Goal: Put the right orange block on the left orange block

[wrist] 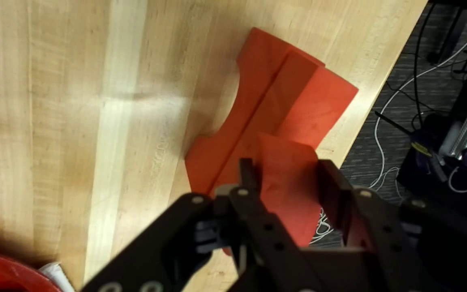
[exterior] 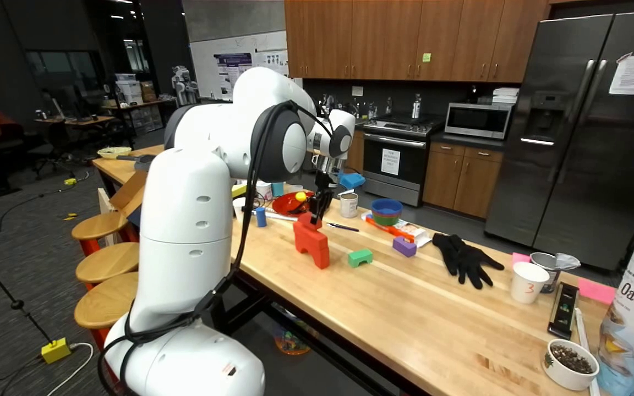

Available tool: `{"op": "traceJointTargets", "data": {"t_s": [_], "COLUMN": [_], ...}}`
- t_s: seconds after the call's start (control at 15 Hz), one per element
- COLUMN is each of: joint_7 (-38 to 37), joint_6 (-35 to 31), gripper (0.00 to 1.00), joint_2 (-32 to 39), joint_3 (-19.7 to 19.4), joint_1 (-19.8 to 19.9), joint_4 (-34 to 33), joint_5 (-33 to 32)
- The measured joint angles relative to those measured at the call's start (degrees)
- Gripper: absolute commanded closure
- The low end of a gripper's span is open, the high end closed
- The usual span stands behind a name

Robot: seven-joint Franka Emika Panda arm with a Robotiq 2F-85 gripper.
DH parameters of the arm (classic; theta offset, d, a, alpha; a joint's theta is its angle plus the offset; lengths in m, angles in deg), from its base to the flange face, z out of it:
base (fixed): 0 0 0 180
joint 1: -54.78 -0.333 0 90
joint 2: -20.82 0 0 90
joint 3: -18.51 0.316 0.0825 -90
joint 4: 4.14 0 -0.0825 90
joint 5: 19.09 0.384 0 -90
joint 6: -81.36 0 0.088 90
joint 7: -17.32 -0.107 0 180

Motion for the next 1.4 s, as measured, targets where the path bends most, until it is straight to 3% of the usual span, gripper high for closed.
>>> {"op": "traceJointTargets", "data": {"t_s": [0.4, 1.4], "joint_7": [0.42, 3.06], "joint_6": [0.46, 9.09], "gripper": [0.84, 0.84], "joint_2": [-0.08, -2.49], "joint_3": [0.12, 0.67], "joint_1": [0.13, 0.13], "joint_4": [-0.37, -1.25], "joint_5": [0.00, 2.37]}}
